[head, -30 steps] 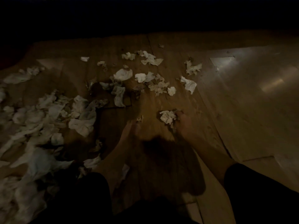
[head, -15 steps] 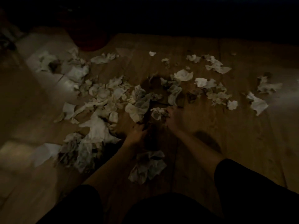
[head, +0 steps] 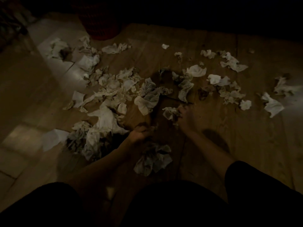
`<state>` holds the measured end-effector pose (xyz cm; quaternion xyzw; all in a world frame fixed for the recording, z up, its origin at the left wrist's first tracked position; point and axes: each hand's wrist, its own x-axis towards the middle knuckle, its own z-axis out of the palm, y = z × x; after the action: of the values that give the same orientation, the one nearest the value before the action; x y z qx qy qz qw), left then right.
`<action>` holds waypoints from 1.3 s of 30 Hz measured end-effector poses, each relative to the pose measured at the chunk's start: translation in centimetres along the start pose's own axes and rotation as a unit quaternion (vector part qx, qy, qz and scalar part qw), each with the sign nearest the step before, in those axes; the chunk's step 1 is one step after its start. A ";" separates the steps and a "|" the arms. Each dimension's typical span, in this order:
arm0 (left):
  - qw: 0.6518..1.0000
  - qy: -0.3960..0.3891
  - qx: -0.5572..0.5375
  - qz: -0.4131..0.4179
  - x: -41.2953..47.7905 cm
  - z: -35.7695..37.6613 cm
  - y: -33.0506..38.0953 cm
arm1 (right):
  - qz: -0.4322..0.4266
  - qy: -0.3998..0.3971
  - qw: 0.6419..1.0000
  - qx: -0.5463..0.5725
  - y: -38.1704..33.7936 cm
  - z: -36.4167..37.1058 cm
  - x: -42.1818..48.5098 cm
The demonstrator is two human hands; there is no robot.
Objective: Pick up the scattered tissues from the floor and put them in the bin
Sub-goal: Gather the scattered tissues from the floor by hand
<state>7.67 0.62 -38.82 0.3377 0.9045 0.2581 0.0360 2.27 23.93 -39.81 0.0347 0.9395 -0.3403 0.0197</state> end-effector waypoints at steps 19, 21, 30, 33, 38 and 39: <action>0.996 -0.091 0.015 -0.010 -0.7 3.4 -0.4 | 0.003 -0.013 1.000 -0.008 1.2 0.5 -0.3; 0.996 -0.088 0.003 -0.004 0.6 0.8 -1.2 | 0.002 -0.013 1.000 -0.007 1.1 0.3 0.1; 0.990 0.039 0.093 -0.099 5.8 -10.9 -3.5 | -0.045 0.032 0.995 -0.078 -3.0 -0.3 4.3; 0.987 0.049 0.111 -0.103 6.8 -13.3 -5.8 | -0.077 0.028 0.992 -0.094 -5.5 0.2 5.9; 0.990 0.032 0.085 -0.107 8.8 -17.0 -10.2 | -0.118 0.045 0.986 -0.111 -10.6 0.7 9.8; 0.990 0.030 0.087 -0.106 9.6 -18.2 -11.2 | -0.130 0.051 0.985 -0.104 -12.2 0.4 10.9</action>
<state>-10.76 -8.54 -27.50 0.2335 0.9548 0.1837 0.0064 -9.55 14.88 -32.97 -0.0727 0.9660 -0.2385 -0.0687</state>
